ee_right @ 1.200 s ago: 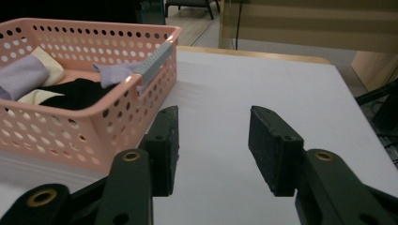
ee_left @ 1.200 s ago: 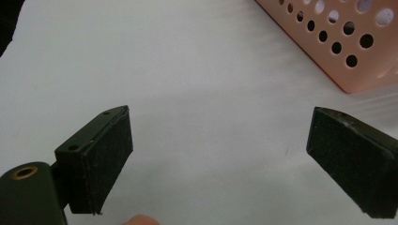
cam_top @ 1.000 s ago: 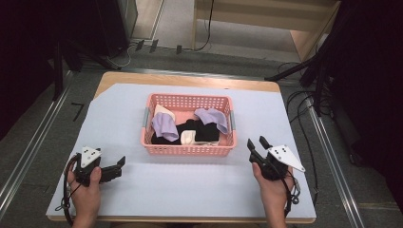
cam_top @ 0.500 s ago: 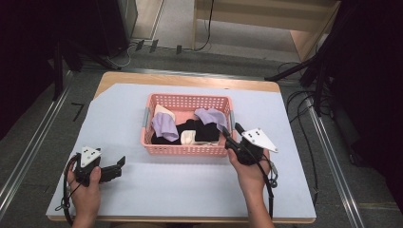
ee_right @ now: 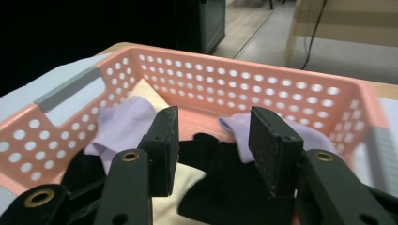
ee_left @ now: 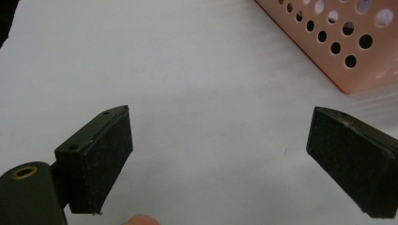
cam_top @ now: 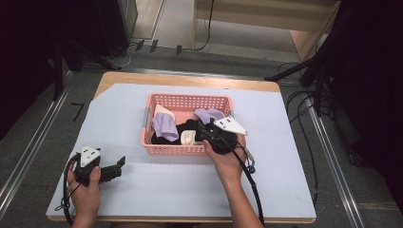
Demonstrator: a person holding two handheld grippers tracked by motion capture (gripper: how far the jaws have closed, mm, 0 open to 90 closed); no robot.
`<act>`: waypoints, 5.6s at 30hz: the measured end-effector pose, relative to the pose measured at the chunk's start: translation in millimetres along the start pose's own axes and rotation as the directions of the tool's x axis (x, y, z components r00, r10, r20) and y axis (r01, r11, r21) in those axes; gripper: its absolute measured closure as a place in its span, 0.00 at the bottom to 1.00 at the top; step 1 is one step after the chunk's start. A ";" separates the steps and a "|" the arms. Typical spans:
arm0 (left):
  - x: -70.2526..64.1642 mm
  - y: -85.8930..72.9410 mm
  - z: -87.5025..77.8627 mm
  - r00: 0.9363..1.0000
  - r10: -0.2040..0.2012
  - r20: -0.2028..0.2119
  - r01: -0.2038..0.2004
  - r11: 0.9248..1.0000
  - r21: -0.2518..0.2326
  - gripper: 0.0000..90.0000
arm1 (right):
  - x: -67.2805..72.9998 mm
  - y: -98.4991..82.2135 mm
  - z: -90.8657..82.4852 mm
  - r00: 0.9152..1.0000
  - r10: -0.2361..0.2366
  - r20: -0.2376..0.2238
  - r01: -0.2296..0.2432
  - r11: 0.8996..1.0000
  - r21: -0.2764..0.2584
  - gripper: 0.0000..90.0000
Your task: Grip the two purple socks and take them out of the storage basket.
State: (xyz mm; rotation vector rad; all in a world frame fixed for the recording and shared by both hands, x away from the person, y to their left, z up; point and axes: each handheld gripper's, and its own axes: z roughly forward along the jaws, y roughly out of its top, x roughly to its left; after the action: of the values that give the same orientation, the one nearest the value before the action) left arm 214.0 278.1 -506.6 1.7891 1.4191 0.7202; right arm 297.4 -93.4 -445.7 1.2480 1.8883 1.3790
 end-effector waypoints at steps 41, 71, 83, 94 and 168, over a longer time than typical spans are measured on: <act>1.1 0.2 0.4 1.000 -0.004 0.003 0.004 1.000 0.002 0.09 | 66.9 25.1 121.4 0.993 0.087 -0.083 -0.031 0.852 0.523 0.42; 1.5 0.2 0.3 1.000 -0.005 0.005 0.005 1.000 0.003 0.09 | 60.9 26.9 98.7 0.989 0.056 -0.134 -0.014 0.955 0.296 0.93; 1.8 0.1 0.1 1.000 -0.006 0.006 0.006 1.000 0.003 0.09 | 49.9 24.4 67.7 0.992 0.003 -0.124 -0.001 1.000 0.017 0.93; 2.5 -0.1 -0.4 1.000 -0.014 0.008 0.014 1.000 -0.002 0.09 | 27.1 23.0 48.2 0.998 -0.039 -0.046 0.034 0.994 -0.099 0.93; 2.6 0.0 0.0 1.000 -0.020 0.007 0.021 1.000 -0.001 0.09 | -44.1 11.2 43.8 0.970 -0.040 0.238 -0.023 0.966 0.256 0.78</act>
State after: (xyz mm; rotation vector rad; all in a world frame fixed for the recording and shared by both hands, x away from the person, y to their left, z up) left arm 214.7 280.6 -506.6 1.7718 1.4301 0.7039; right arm 357.1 -110.4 -457.3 1.4563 1.9385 0.9469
